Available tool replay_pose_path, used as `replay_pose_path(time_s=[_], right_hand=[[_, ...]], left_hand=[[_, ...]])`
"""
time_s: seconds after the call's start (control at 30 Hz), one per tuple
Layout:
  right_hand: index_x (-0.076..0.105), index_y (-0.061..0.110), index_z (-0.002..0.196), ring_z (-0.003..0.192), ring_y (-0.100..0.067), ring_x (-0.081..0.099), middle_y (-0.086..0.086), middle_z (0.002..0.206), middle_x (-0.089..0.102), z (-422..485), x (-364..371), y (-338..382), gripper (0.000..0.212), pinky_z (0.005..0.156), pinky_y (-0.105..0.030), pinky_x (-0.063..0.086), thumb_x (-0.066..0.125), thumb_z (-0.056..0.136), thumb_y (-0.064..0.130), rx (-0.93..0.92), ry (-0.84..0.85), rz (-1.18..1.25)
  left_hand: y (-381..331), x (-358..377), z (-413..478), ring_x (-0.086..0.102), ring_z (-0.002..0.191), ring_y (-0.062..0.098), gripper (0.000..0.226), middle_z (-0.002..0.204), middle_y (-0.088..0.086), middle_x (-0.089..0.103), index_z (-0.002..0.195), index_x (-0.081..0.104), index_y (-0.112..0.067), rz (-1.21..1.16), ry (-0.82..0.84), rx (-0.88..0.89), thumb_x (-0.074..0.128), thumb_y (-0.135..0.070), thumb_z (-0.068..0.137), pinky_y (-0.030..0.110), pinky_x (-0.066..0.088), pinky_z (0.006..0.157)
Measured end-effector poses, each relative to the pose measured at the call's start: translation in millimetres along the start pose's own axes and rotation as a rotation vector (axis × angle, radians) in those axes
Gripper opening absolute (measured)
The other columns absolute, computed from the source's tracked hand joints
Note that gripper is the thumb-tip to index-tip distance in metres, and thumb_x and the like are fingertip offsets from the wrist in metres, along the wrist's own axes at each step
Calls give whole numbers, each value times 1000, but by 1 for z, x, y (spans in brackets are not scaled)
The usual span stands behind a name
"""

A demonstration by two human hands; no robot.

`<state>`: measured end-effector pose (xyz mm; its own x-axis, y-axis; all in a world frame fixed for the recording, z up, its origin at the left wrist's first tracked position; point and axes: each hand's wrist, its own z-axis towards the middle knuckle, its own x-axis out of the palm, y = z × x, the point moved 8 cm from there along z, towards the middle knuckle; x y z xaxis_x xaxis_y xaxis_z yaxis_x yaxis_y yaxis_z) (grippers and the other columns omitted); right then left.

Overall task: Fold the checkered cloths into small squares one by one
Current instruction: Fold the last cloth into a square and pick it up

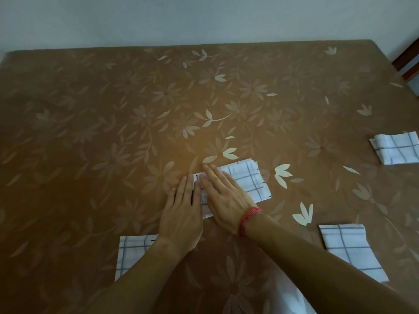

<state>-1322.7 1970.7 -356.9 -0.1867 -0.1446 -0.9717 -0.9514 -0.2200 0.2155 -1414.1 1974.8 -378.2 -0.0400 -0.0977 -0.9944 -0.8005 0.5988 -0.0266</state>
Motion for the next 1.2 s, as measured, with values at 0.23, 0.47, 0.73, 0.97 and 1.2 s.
replay_pose_path(time_s=[0.23,0.47,0.73,0.97,1.2], right_hand=[[26,5,150,147,-26,17,-14,158,22,1,27,-7,60,118,-45,23,23,98,36,-18,63,-83],[-8,11,153,147,-20,-14,-7,160,-12,-16,18,-54,73,122,-41,2,6,98,57,66,141,-136],[-20,13,149,146,-16,-21,-2,158,-21,-45,1,-111,76,121,-39,-5,-6,93,63,190,196,-177],[-7,13,153,149,-19,-7,-4,161,-9,-40,-9,-109,83,122,-41,0,7,91,66,203,227,-148],[43,20,130,132,-24,36,-1,129,40,-8,-57,-88,60,103,-33,35,71,81,38,235,267,34]], left_hand=[[5,-2,3,33,142,35,61,152,24,35,145,37,5,35,-31,23,20,-34,102,50,35,112],[6,0,3,28,145,33,65,155,23,30,148,31,4,36,4,6,17,-39,100,50,32,114],[6,0,3,25,146,33,67,156,22,26,148,29,3,10,45,-20,14,-39,99,49,32,115],[2,-4,5,11,150,31,62,160,21,11,149,9,0,-18,67,-49,9,-37,100,45,16,121],[0,-9,2,-15,149,30,64,160,19,-16,151,-10,-1,8,165,-43,11,-37,102,43,1,123]])
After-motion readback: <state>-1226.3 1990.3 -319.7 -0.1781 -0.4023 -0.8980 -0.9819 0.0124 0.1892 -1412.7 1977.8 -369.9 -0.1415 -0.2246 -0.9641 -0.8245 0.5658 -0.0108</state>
